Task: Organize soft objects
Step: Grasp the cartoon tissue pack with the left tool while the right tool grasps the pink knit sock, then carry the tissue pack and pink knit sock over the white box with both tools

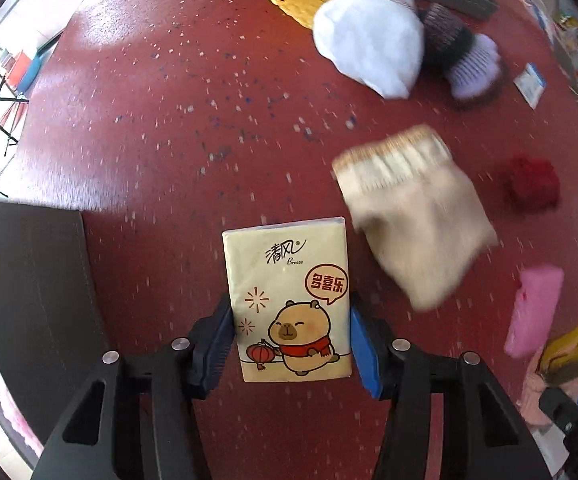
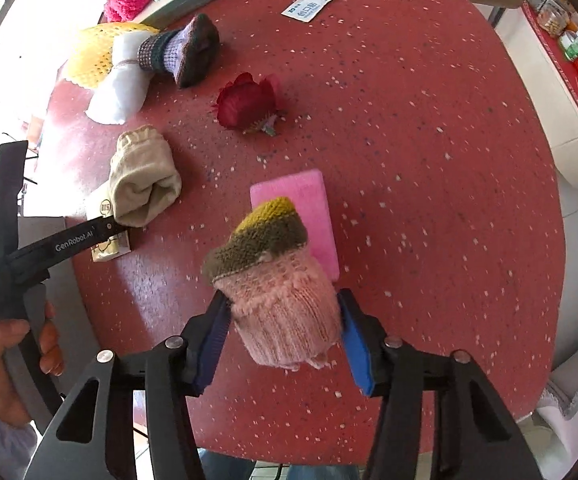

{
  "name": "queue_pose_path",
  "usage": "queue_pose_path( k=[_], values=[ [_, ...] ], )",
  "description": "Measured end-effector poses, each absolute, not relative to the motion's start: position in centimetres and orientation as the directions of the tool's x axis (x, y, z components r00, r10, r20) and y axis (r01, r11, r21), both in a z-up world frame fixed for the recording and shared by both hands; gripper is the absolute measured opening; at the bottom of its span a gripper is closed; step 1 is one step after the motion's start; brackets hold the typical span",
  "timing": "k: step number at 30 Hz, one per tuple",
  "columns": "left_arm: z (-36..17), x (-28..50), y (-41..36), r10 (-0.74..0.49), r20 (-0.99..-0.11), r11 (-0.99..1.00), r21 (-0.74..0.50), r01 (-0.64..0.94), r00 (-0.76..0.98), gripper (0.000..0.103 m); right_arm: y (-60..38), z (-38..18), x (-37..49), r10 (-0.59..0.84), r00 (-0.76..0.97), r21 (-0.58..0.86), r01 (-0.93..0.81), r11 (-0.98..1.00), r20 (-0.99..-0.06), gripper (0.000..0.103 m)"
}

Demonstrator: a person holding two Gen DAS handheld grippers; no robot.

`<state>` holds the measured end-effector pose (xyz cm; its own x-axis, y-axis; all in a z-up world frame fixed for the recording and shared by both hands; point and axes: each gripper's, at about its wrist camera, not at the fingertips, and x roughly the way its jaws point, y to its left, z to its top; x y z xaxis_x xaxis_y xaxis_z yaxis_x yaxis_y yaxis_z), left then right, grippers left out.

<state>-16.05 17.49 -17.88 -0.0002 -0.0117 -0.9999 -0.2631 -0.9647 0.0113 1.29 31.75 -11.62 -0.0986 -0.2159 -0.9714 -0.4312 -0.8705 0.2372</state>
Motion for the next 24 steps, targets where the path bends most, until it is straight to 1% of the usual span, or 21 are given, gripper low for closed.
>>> queue_pose_path(
  k=[4,10,13,16,24],
  values=[
    [-17.1,-12.7,16.4,0.027,-1.000,-0.957,-0.027,-0.287,0.007,0.055,31.3,-11.6,3.1,-0.228,-0.097,0.247,-0.453,-0.856,-0.969,0.057],
    [-16.5,-7.7,15.4,0.056,-0.998,-0.929,-0.067,-0.365,0.039,0.055,29.2,-12.7,6.1,-0.239,-0.056,0.235,-0.490,-0.839,-0.969,0.057],
    [-16.3,-4.9,15.1,0.049,-0.998,-0.908,-0.065,-0.414,0.049,0.055,27.7,-12.9,7.4,-0.226,-0.041,0.215,-0.503,-0.837,-0.973,0.057],
    [-15.9,-2.0,14.4,0.067,-0.996,-0.890,-0.090,-0.448,0.067,0.055,26.0,-13.0,8.4,-0.213,-0.023,0.195,-0.512,-0.837,-0.977,0.057],
    [-13.7,2.7,12.6,0.104,-0.992,-0.842,-0.123,-0.525,0.067,0.055,21.9,-12.9,10.0,-0.186,0.016,0.154,-0.500,-0.852,-0.982,0.057]
  ],
)
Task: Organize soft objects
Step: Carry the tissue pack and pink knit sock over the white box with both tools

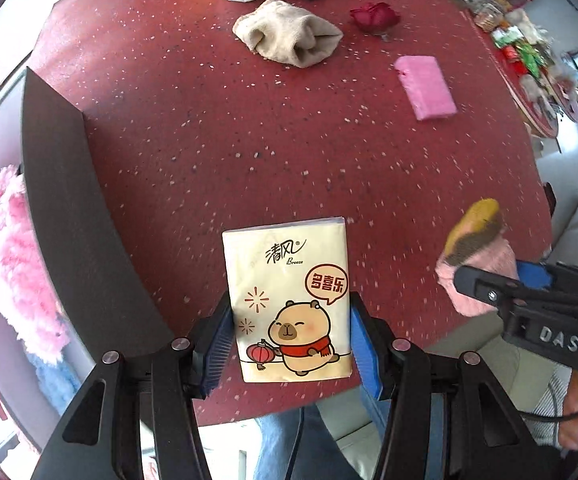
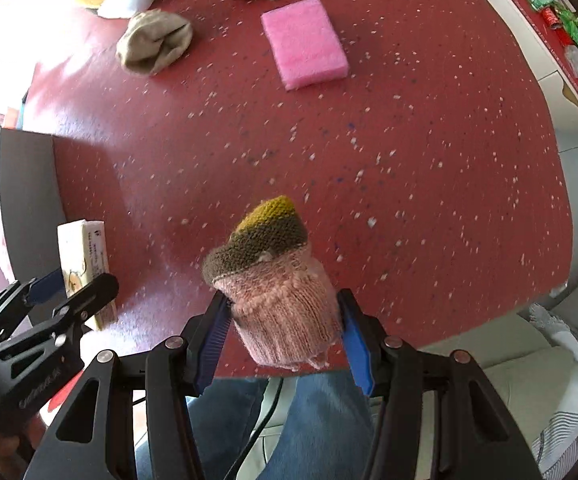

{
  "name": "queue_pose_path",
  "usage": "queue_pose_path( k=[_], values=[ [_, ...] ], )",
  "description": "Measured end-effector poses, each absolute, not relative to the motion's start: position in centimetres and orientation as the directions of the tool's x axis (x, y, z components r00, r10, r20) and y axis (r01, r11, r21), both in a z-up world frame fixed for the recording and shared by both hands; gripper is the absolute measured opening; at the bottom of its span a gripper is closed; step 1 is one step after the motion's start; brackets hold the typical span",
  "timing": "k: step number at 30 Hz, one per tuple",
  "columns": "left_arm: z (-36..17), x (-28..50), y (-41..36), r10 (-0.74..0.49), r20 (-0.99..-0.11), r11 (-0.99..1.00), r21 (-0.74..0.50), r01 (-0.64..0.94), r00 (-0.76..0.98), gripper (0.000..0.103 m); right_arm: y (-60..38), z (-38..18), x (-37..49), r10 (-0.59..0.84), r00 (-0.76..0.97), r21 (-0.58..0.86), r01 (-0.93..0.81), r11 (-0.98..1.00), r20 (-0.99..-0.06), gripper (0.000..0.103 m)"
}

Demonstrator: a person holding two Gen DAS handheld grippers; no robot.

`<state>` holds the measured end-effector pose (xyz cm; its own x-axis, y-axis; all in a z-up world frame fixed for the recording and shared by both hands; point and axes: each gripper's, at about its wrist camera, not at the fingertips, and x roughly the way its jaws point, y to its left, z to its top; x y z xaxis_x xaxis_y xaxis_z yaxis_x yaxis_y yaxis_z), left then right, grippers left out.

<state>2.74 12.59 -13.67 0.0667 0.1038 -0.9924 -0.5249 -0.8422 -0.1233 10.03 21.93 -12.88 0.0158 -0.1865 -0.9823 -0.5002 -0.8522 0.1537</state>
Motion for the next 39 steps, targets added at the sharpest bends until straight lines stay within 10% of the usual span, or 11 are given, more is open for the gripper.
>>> queue_pose_path(
  k=[39],
  values=[
    [-4.6,-1.9,2.4,0.259,-0.958,-0.843,-0.164,-0.513,-0.120,0.055,14.2,-5.7,5.7,-0.063,-0.062,0.083,-0.414,-0.907,-0.996,0.057]
  ],
)
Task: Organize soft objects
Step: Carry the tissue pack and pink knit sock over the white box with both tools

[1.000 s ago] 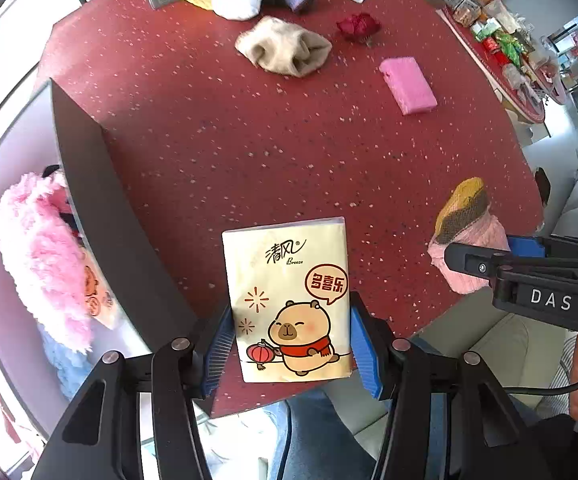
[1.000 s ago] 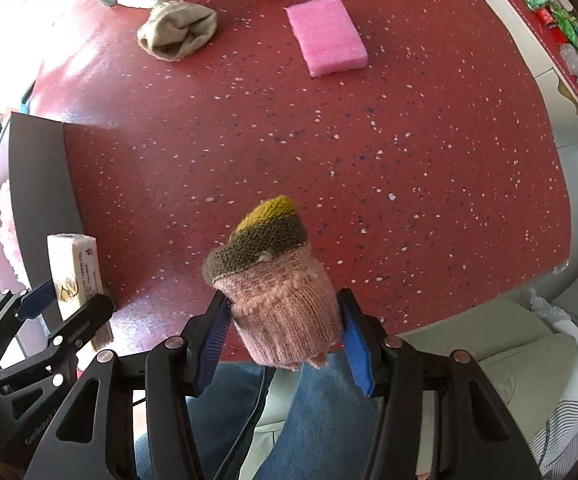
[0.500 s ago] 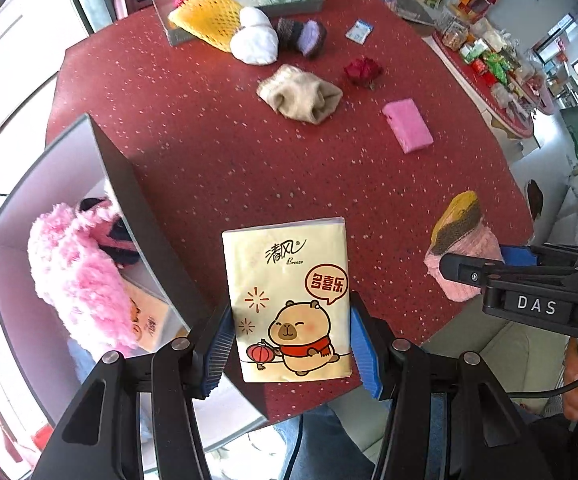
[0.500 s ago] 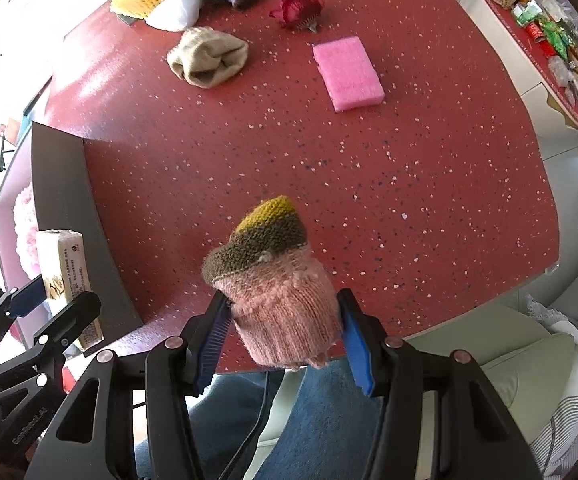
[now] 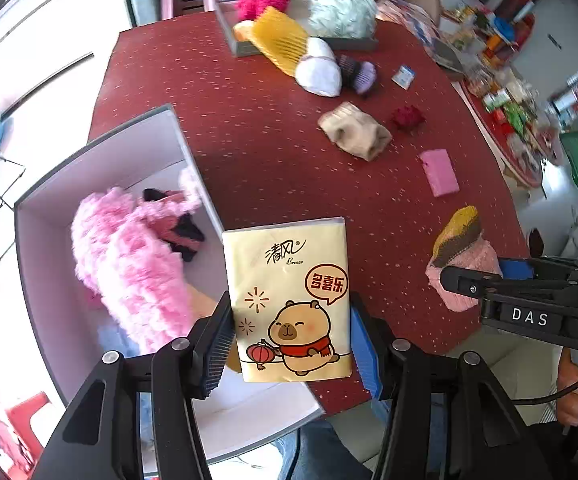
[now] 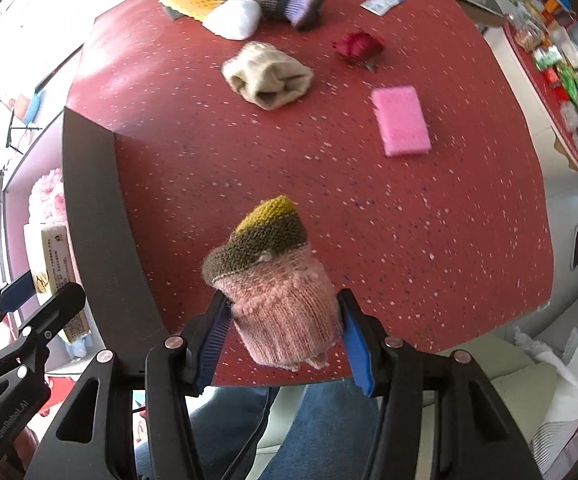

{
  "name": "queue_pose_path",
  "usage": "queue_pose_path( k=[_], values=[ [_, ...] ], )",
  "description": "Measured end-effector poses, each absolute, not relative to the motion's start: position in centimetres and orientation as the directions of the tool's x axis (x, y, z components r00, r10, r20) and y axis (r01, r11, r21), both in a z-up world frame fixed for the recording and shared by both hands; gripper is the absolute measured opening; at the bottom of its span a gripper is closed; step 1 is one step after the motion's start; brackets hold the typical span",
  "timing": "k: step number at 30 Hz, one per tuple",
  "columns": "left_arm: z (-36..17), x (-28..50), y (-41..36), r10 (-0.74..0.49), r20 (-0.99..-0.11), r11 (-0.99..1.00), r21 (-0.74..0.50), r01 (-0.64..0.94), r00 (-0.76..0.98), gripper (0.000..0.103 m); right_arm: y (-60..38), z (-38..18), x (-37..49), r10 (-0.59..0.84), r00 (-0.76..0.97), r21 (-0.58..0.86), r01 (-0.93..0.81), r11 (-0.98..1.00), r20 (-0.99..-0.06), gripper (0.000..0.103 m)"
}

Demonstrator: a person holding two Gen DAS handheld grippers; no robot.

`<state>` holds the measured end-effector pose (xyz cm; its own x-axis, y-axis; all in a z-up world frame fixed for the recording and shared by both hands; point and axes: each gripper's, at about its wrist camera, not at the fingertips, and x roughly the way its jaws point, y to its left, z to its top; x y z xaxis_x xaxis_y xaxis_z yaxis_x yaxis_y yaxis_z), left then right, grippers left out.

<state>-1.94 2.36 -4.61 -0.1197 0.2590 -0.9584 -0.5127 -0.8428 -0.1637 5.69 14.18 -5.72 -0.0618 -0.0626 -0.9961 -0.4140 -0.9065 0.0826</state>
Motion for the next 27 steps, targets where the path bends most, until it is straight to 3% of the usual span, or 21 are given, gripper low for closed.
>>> queue_pose_path(
  k=[27],
  values=[
    [-5.1,-3.3,-7.6,0.220,-0.956,-0.953,-0.167,-0.253,-0.196,0.055,7.6,-4.2,1.3,-0.029,-0.076,0.046,-0.224,-0.974,-0.997,0.057]
  ],
)
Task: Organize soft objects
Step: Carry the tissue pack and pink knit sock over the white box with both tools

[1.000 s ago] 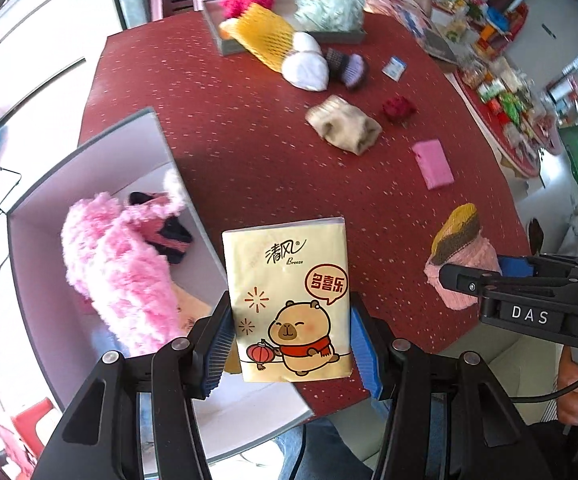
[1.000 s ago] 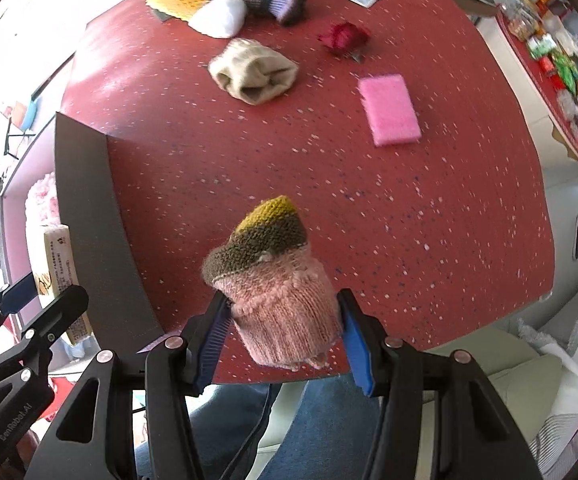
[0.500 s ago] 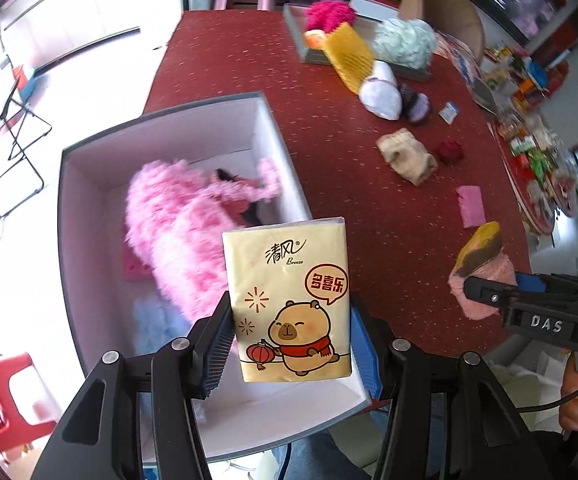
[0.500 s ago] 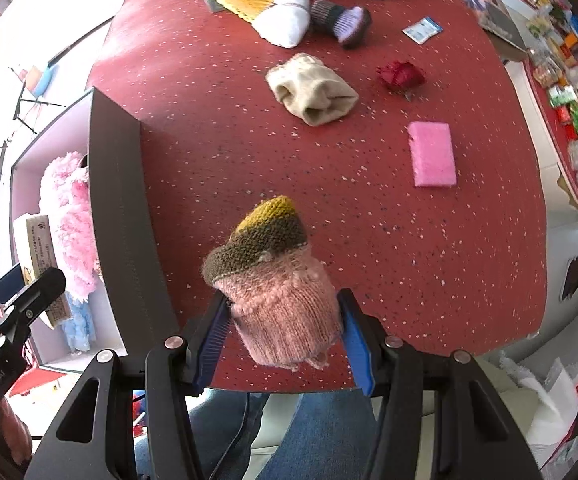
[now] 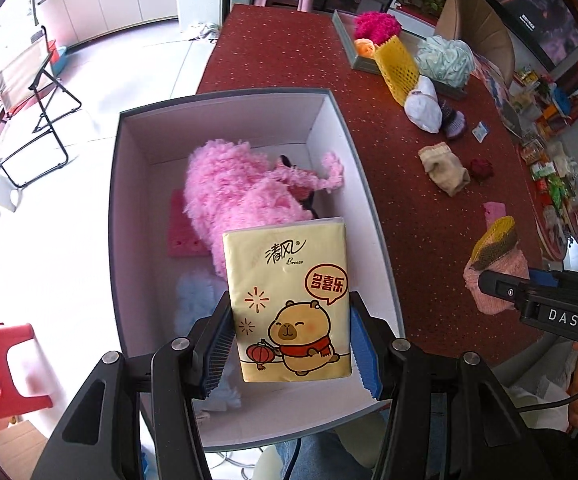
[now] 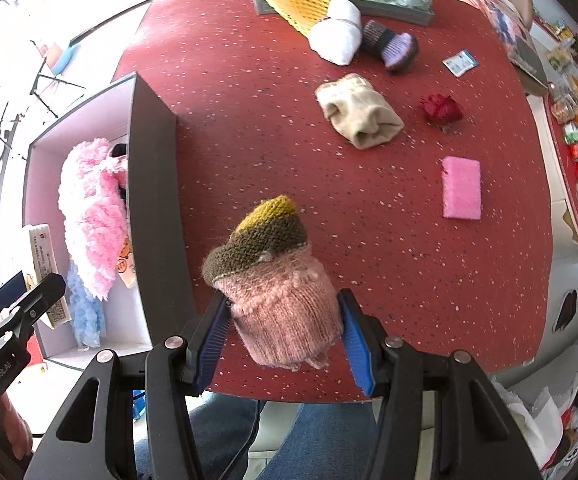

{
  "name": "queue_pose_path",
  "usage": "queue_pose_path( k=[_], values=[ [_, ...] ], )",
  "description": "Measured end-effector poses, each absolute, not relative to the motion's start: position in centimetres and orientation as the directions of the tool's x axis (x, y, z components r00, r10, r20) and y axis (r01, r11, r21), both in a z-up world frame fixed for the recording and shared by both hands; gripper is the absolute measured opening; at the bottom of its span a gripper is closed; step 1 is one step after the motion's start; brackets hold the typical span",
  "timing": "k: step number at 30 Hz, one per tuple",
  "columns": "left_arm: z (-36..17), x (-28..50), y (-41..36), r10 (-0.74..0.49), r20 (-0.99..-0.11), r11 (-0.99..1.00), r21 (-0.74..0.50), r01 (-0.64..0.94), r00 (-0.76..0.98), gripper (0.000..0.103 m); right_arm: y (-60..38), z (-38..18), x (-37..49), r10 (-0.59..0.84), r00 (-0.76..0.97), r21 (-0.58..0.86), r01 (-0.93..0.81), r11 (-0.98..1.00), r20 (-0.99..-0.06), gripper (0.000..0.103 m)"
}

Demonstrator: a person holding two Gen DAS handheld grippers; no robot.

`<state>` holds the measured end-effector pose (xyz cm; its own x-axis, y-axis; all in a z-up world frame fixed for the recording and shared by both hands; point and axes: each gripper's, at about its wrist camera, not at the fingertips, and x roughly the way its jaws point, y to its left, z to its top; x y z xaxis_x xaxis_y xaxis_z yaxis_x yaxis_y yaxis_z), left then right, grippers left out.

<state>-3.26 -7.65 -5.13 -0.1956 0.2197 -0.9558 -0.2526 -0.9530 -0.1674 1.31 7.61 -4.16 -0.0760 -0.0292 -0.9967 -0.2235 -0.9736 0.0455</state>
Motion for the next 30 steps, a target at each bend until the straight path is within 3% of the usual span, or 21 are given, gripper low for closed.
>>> queue_pose_path(
  k=[30],
  values=[
    [-4.6,-1.9,-11.0,0.185,-0.955,-0.972,-0.143,-0.187,-0.233,0.055,3.3,-3.1,0.8,-0.045,-0.117,0.058,-0.113,-0.992,-0.992,0.057]
  ],
)
